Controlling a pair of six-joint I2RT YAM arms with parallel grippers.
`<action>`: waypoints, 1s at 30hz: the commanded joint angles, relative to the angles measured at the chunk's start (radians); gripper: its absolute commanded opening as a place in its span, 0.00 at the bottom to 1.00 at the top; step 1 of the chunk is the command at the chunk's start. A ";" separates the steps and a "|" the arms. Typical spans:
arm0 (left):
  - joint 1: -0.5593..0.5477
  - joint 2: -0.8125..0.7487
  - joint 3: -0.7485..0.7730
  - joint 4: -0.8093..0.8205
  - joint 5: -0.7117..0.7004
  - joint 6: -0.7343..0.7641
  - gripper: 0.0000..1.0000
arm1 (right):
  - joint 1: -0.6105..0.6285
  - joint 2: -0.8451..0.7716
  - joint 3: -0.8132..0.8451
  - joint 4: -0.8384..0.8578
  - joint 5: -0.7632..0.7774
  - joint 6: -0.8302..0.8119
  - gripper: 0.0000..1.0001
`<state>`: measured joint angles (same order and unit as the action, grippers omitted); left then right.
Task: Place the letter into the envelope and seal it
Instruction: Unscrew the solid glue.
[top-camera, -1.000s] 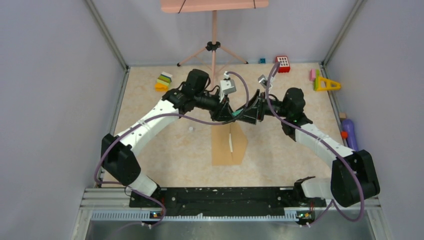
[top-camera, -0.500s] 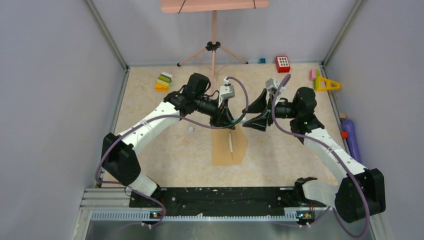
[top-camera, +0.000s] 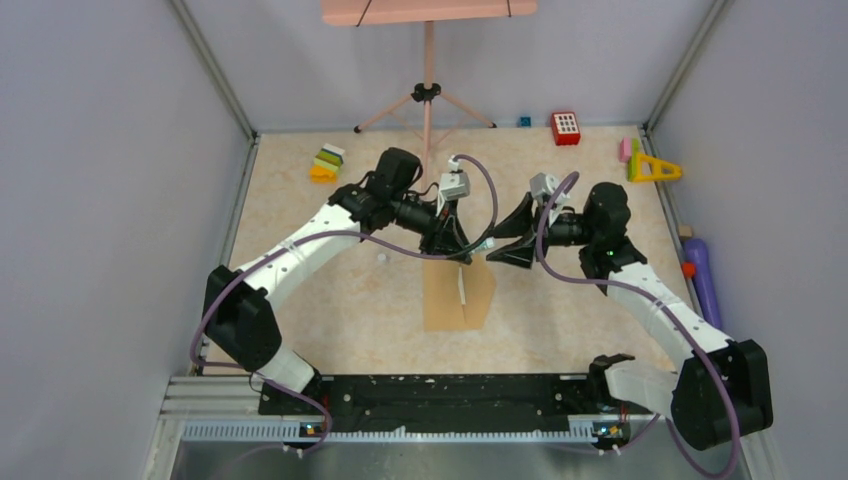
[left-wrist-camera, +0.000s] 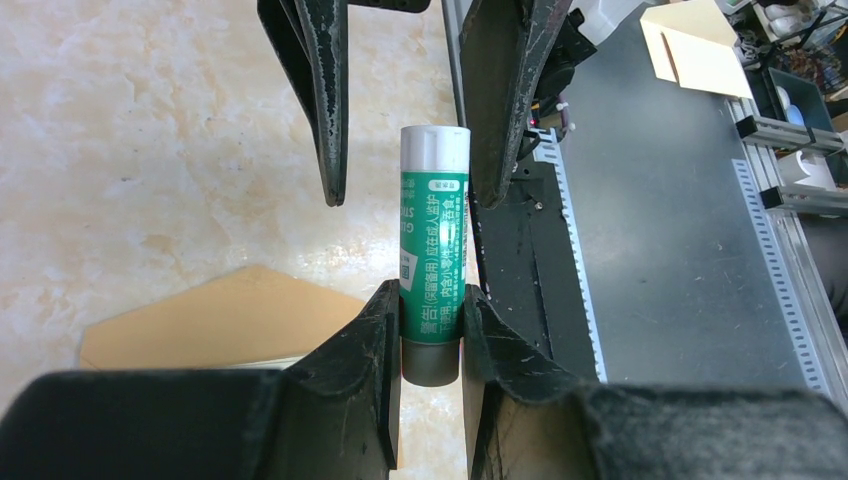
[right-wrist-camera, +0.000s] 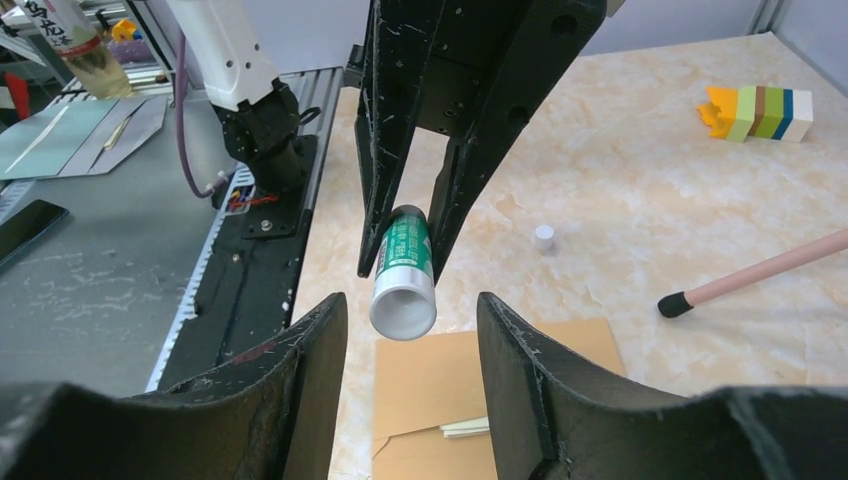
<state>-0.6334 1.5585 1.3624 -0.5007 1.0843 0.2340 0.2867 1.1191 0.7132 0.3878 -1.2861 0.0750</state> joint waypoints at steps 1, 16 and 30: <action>-0.006 0.003 -0.013 0.011 0.021 0.013 0.00 | 0.010 -0.029 0.015 0.014 -0.034 -0.035 0.48; -0.009 0.022 -0.007 -0.031 0.011 0.054 0.00 | 0.009 -0.046 0.058 -0.129 -0.040 -0.154 0.39; -0.013 0.029 -0.001 -0.039 0.004 0.066 0.00 | 0.011 -0.042 0.048 -0.099 -0.007 -0.134 0.28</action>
<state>-0.6403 1.5871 1.3537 -0.5499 1.0790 0.2749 0.2878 1.0931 0.7216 0.2462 -1.2831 -0.0433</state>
